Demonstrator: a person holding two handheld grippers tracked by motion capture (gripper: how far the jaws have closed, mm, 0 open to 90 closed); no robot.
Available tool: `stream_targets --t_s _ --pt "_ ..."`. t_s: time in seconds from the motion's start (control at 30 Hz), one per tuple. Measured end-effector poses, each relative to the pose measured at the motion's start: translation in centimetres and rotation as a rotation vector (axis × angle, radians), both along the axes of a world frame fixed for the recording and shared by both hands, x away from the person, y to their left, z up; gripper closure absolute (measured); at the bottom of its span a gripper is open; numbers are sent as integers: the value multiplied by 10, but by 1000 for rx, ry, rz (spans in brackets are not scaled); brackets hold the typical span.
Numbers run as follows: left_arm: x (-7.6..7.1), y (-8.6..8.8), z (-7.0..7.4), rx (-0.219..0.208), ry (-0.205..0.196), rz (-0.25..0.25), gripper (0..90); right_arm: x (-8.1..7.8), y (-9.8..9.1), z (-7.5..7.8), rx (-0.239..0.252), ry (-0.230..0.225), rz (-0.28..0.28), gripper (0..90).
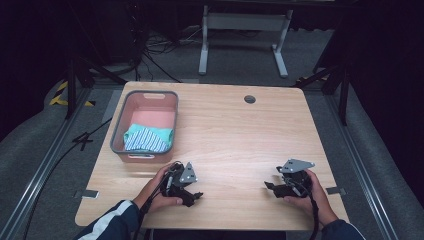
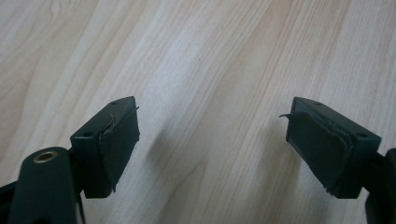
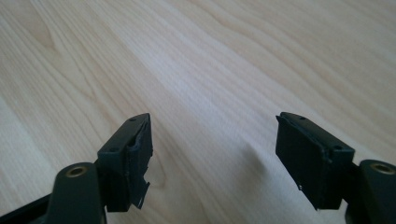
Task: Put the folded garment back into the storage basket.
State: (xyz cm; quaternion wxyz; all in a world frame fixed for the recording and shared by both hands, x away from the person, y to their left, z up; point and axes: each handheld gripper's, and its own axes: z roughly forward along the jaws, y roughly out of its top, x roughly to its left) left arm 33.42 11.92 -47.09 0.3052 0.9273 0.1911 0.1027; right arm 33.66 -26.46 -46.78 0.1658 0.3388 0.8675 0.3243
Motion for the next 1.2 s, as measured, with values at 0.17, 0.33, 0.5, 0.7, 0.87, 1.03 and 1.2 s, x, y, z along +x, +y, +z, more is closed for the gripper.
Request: stream_targets --t_s 0.17,0.33,0.5,0.7,0.87,1.03,1.2 --pt "0 9 -4 -52 38 21 165 -3 -10 -10 41 6 -26 236" --pt "0 17 -12 -129 34 29 141 -4 -19 -18 113 -11 -44 181" --pt "0 16 -12 -134 37 36 134 -4 -18 -19 113 -10 -46 178" --pt "0 16 -12 -134 38 35 132 -4 -18 -19 114 -10 -47 176" --pt "1 16 -12 -127 37 28 123 -3 -19 -19 113 -10 -42 174" --pt "1 16 -12 -119 38 26 119 -3 -19 -19 113 -10 -41 173" --pt "1 16 -12 -121 37 25 115 -3 -19 -19 114 -9 -39 174"
